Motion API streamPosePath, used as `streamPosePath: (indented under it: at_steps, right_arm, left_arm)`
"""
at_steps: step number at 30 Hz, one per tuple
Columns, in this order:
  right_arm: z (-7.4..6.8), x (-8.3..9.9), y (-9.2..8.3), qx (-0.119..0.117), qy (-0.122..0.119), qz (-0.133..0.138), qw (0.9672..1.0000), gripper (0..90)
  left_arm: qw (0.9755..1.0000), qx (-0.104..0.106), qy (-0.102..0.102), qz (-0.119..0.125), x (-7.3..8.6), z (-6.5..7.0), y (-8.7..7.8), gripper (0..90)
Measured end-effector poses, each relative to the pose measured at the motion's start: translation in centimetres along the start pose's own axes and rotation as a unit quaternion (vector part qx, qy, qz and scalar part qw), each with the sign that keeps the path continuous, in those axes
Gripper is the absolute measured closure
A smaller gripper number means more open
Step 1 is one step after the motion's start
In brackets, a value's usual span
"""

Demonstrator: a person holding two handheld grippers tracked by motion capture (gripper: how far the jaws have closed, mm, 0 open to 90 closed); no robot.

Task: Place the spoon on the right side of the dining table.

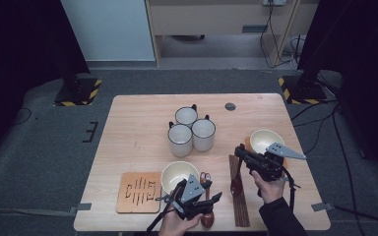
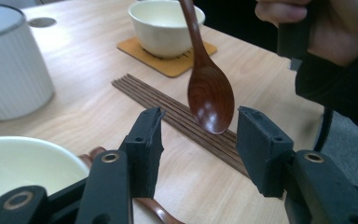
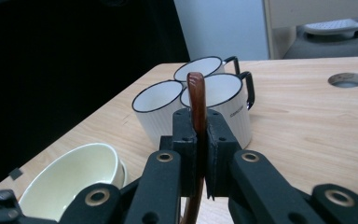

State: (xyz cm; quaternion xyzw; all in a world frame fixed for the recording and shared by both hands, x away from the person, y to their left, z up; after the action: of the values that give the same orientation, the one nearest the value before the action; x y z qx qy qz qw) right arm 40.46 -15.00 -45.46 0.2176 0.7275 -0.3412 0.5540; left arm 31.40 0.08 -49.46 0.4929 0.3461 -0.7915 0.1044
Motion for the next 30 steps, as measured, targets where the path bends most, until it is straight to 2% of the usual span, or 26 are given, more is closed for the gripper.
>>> streamPosePath:
  at_steps: [16,30]
  right_arm:
    - [1.1,-0.9,0.2,0.022,-0.003,0.013,0.9997,84.7]
    - [2.4,-1.9,0.6,0.048,-0.007,0.029,0.9984,84.8]
  left_arm:
    - [0.9988,-0.028,-0.02,0.034,-1.9,-2.7,-2.0,48.7]
    - [0.9954,-0.069,-0.04,0.053,-2.7,-6.6,-3.8,47.8]
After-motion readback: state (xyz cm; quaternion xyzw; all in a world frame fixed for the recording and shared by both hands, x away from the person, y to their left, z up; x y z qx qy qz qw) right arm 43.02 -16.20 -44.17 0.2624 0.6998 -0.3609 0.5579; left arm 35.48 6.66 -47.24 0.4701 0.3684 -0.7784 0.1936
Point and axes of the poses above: each handheld gripper's, and its own axes: y roughly forward along the jaws, x roughly out of its underside, z roughly to its right, the point moved 8 cm from there along y, roughly forward along the jaws, and after that the axes turned 11 degrees about -y, right-handed, at the moved point
